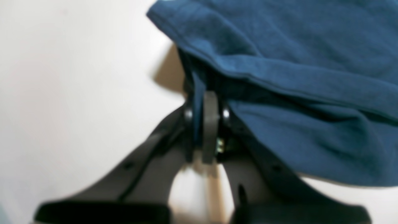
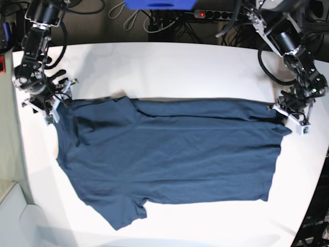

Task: Layout the t-shirt on the table in an organized manner, then fold the t-shirt properly
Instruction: 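Regrasp the shoulder edge of the shirt with both grippers, then pull the shirt by its shoulder edge toward the robot base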

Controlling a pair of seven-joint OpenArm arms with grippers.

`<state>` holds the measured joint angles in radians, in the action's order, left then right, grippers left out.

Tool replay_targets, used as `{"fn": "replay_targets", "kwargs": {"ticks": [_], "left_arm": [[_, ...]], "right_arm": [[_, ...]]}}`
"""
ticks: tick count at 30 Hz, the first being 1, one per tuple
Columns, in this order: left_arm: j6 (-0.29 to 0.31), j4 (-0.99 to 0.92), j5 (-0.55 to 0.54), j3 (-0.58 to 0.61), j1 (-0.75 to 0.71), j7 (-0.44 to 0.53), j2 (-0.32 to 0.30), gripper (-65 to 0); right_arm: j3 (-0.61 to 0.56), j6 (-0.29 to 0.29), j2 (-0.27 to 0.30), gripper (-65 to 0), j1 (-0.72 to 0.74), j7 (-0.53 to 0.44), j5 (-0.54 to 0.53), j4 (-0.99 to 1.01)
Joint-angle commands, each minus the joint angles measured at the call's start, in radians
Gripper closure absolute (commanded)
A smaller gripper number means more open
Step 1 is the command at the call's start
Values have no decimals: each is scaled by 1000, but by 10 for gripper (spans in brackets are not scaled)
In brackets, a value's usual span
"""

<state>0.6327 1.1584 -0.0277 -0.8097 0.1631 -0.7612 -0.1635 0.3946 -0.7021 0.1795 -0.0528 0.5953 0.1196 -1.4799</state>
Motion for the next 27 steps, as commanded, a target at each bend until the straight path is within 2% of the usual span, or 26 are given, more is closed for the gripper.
{"fn": "replay_targets", "kwargs": {"ticks": [1, 3, 5, 8, 11, 16, 22, 27], "left_arm": [[3, 4, 18, 2, 5, -24, -5, -3], [3, 4, 18, 2, 5, -24, -5, -2], [3, 4, 19, 2, 5, -24, -5, -2], [3, 4, 19, 2, 3, -25, -5, -2], [3, 4, 19, 2, 3, -30, -6, -2], [5, 32, 19, 2, 0, -42, -6, -2], [5, 153, 15, 3, -4, -169, -26, -2], [5, 216, 18, 52, 45, -237, -64, -2]], "right_arm": [[4, 4, 12, -365, 14, -30, -7, -15], [4, 4, 12, -357, 17, -42, -7, -15], [4, 4, 12, -313, 20, -42, -7, -15], [4, 4, 13, -174, 20, -42, -7, -15], [4, 4, 13, -3, 18, -41, -7, -15], [2, 4, 18, 0, 11, -31, -2, -23], [-3, 4, 74, 0, 20, -25, -2, -38], [-33, 4, 104, 0, 78, 53, -1, -121]]}}
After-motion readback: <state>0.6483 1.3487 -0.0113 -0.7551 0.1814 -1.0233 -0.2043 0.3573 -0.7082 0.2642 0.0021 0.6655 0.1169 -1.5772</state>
